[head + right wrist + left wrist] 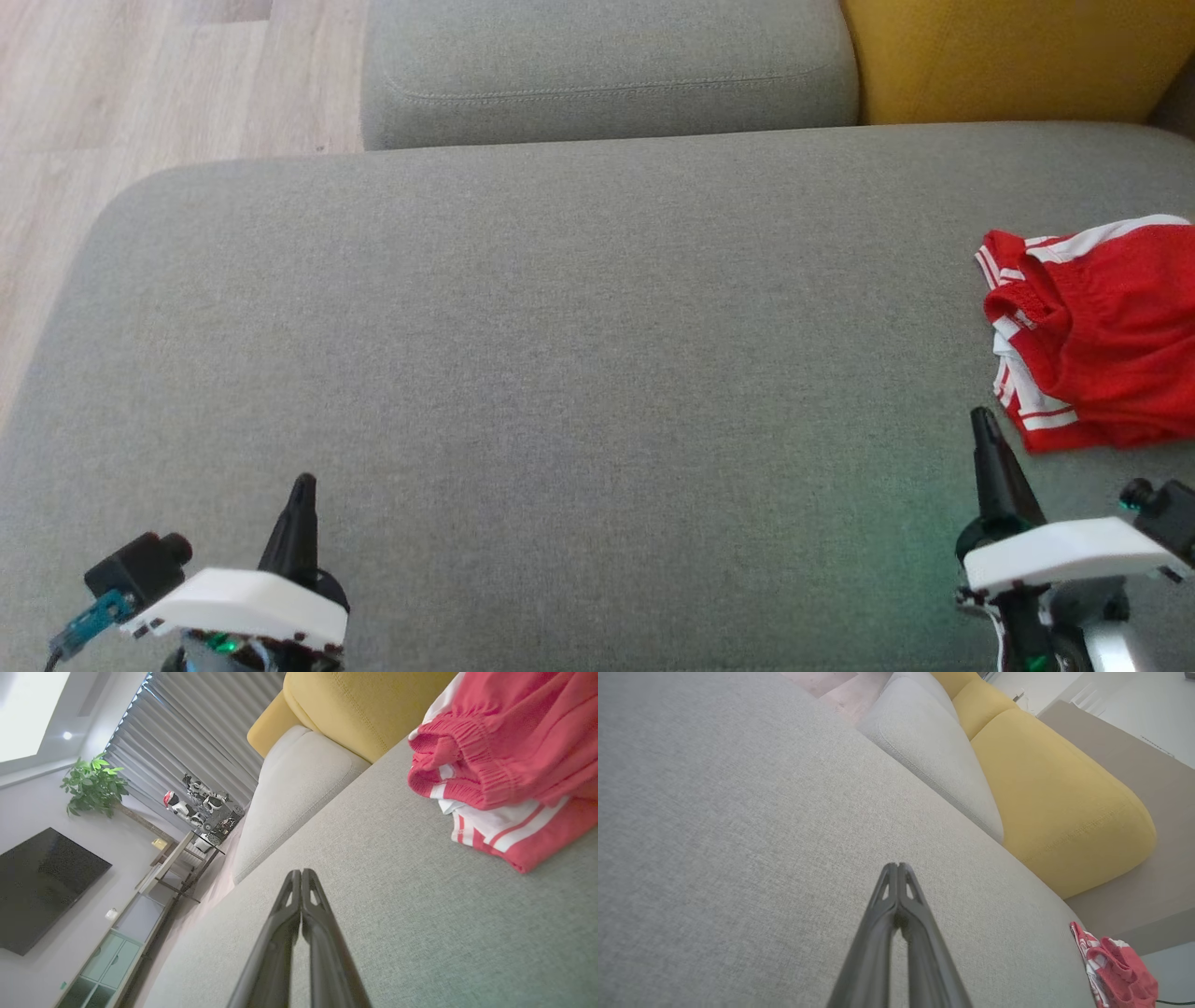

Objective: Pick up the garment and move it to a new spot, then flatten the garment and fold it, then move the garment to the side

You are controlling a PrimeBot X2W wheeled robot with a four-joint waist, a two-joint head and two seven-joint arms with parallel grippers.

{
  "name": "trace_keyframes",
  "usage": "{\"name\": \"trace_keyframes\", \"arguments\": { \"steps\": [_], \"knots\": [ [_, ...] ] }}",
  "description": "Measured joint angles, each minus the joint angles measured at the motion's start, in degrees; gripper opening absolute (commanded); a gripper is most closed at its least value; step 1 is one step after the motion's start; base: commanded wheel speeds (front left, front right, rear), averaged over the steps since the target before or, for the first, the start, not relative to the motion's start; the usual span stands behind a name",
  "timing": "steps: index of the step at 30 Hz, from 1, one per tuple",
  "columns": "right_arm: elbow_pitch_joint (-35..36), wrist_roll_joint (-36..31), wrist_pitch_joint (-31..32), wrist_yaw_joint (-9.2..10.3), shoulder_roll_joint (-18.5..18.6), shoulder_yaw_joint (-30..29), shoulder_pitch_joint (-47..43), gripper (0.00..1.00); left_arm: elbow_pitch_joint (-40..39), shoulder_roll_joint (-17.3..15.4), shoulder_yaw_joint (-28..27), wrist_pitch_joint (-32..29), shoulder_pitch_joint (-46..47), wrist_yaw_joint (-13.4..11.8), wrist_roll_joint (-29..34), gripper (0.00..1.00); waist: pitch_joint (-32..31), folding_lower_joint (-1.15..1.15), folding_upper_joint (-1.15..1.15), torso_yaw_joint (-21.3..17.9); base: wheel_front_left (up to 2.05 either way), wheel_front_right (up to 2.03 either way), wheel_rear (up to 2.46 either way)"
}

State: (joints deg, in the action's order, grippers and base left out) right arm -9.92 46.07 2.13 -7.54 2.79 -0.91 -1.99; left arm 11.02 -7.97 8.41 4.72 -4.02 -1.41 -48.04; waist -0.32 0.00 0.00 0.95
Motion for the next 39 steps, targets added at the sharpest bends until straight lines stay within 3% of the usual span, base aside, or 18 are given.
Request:
{"name": "trace_keyframes", "arguments": {
  "steps": [39],
  "knots": [
    [-3.00,26.02,1.42,0.00,0.04,-2.86,2.83,0.00,2.46,2.47,-5.72,-5.22,3.44,4.54,-25.15,0.00,0.28,0.00,0.00,-0.53,0.00,0.00,0.00]
  ]
}}
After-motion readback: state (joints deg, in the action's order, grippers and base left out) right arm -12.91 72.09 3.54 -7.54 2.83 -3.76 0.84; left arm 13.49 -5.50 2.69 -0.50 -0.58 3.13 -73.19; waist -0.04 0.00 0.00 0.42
